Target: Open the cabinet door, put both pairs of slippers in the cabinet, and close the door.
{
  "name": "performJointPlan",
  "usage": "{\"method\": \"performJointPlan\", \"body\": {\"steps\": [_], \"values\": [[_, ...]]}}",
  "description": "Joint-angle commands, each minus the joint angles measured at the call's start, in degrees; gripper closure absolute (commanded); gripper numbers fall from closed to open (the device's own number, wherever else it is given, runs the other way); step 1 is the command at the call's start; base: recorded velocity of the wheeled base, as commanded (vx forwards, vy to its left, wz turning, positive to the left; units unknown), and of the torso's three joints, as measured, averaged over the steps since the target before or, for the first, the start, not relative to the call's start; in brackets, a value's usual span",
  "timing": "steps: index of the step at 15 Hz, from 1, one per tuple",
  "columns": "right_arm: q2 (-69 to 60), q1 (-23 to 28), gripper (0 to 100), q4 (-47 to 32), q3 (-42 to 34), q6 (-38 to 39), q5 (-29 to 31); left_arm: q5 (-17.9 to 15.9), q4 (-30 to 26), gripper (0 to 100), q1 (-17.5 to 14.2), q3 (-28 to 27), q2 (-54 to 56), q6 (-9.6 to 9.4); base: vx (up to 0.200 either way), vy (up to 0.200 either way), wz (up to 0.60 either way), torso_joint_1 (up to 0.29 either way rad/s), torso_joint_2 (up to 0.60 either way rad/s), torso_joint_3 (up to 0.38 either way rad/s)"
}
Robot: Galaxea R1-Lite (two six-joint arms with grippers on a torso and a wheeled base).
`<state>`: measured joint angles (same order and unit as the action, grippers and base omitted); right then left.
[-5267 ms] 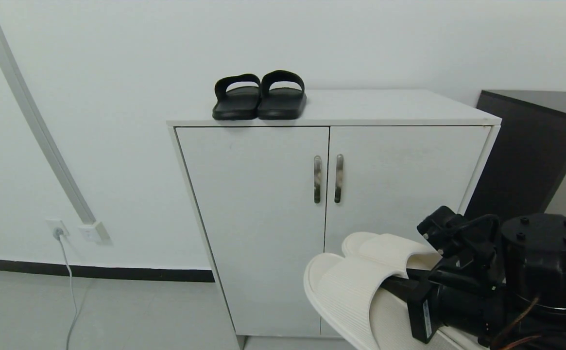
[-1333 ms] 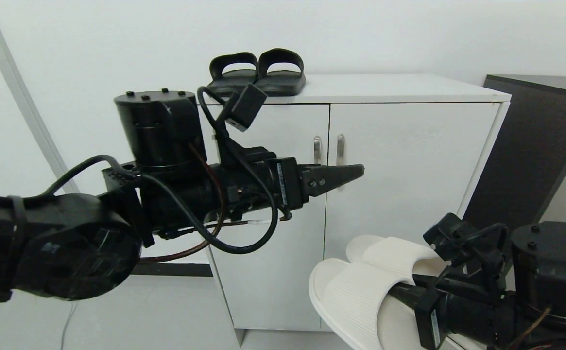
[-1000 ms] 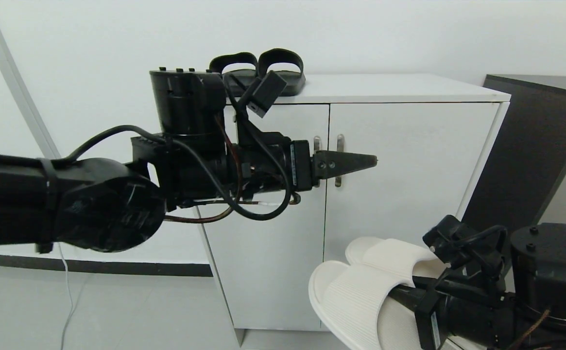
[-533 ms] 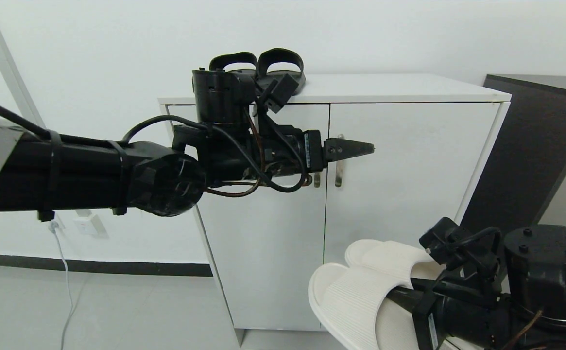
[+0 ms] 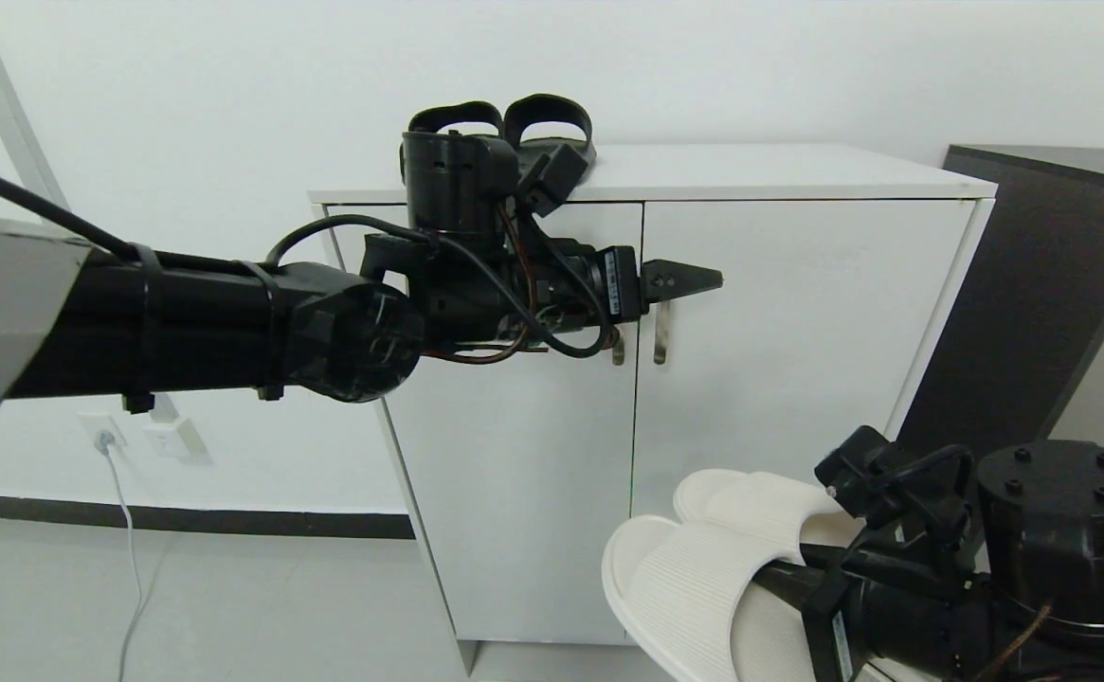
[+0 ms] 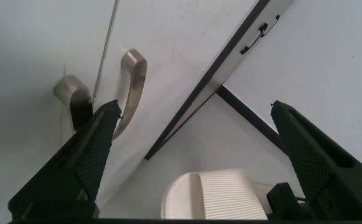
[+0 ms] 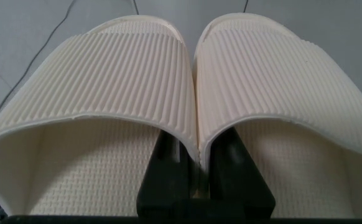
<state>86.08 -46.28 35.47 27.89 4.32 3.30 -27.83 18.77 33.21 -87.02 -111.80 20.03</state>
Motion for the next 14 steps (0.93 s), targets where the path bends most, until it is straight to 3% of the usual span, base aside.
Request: {"method": "performJointPlan", "body": {"steps": [1, 3, 9, 10, 14], "values": [[0.06, -0.13, 100, 0.03, 0.06, -0.01, 0.04, 1.20, -0.23, 0, 0.02, -2.28, -2.02, 0.01, 0.000, 0.000, 0.00, 0.000, 0.00, 0.000], [-0.12, -0.13, 100, 0.03, 0.06, -0.10, 0.04, 2.96, -0.67, 0, 0.02, -4.04, -3.51, -0.08, 0.000, 0.000, 0.00, 0.000, 0.00, 0.000], [0.06, -0.13, 100, 0.03, 0.06, -0.01, 0.04, 2.96, -1.55, 0, 0.45, -7.03, -6.68, 0.01, 0.000, 0.000, 0.00, 0.000, 0.00, 0.000], [0.14, -0.13, 100, 0.03, 0.06, -0.01, 0.04, 2.96, -1.55, 100, 0.54, -6.76, -6.59, -0.08, 0.000, 0.000, 0.00, 0.000, 0.00, 0.000], [0.23, -0.22, 100, 0.03, -0.65, -0.01, -0.14, 2.78, -1.37, 100, 0.54, -5.53, -5.80, -0.08, 0.000, 0.000, 0.00, 0.000, 0.00, 0.000]]}}
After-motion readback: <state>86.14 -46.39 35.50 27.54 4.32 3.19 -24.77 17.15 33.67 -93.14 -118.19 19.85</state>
